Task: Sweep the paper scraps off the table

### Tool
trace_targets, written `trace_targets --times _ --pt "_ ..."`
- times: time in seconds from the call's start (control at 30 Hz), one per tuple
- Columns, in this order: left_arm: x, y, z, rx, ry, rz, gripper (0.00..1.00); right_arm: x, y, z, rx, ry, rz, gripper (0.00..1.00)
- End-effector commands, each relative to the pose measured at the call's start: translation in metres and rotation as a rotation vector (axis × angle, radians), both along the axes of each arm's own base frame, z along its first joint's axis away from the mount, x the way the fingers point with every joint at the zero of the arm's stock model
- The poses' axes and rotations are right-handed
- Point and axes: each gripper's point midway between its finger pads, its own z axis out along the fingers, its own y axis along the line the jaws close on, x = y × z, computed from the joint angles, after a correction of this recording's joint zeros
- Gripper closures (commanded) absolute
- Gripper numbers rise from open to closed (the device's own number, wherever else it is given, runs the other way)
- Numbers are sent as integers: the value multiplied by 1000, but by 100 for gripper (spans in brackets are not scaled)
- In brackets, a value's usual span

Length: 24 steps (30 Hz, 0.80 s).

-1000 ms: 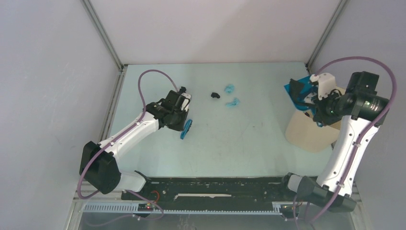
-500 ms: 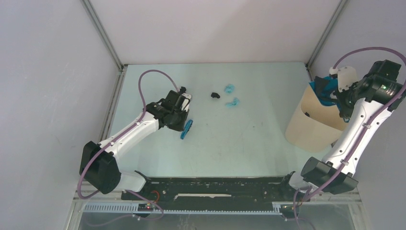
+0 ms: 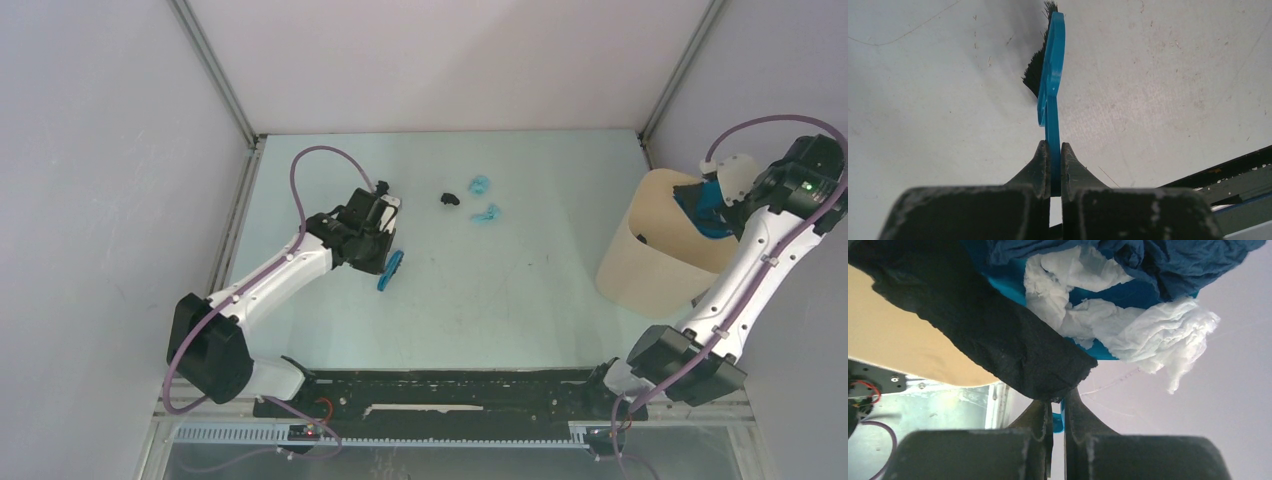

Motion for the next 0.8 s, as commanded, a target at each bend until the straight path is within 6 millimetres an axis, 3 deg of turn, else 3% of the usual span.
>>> trace_targets --times 0.0,0.3,0.77 --pt "-5 -2 -3 -6 39 -29 100 -4 -29 18 -198 -8 5 100" --pt "-7 -5 -5 -16 57 -33 100 -2 -48 39 -562 -66 116 100" --pt "-8 -5 -7 -15 65 -39 100 4 -53 45 -693 -37 158 100"
